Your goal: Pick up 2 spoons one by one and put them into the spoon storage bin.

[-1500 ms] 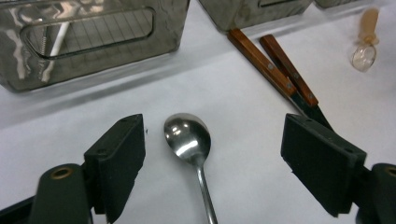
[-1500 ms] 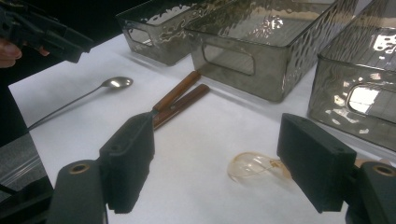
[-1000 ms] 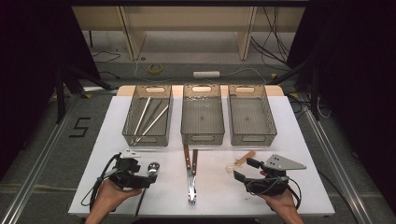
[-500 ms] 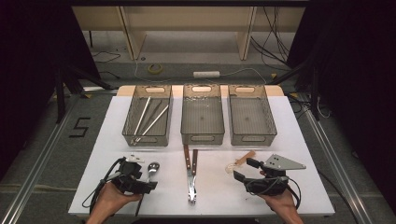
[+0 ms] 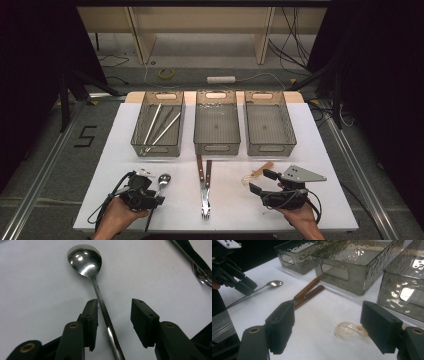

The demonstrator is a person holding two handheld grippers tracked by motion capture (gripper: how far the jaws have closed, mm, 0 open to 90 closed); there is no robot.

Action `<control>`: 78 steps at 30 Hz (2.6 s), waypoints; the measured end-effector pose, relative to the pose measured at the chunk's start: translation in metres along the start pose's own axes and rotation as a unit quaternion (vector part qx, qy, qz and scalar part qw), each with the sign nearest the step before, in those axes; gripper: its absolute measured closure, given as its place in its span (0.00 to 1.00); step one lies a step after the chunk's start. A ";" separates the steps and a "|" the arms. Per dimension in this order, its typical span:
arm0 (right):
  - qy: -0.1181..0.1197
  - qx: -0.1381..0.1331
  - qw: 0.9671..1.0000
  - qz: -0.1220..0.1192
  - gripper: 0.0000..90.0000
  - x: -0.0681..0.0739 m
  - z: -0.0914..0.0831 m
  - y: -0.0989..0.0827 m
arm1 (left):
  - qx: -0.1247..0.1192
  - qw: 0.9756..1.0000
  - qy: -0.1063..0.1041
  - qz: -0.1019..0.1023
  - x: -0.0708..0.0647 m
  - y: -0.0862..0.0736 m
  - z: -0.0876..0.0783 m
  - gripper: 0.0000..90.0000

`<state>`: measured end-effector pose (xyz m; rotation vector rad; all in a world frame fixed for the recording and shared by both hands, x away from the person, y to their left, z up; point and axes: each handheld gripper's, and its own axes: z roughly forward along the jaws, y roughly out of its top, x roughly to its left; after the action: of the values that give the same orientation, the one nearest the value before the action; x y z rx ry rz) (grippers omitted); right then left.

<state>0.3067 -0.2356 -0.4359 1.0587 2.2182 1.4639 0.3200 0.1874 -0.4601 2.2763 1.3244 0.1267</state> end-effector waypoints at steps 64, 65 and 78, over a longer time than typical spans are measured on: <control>-0.002 0.004 1.000 -0.007 0.32 0.004 0.001 0.001 | -0.116 0.992 -0.039 0.009 0.000 0.022 -0.020 0.99; -0.002 0.004 1.000 -0.006 0.32 0.004 0.001 0.001 | -0.121 0.992 -0.040 0.009 0.000 0.024 -0.020 0.99; -0.004 0.004 1.000 -0.002 0.32 0.002 0.001 0.000 | -0.142 0.989 -0.046 0.009 0.003 0.060 -0.010 0.99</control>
<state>0.3063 -0.2332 -0.4360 1.0609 2.2213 1.4470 0.3655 0.1692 -0.4238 2.0295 1.1573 0.2013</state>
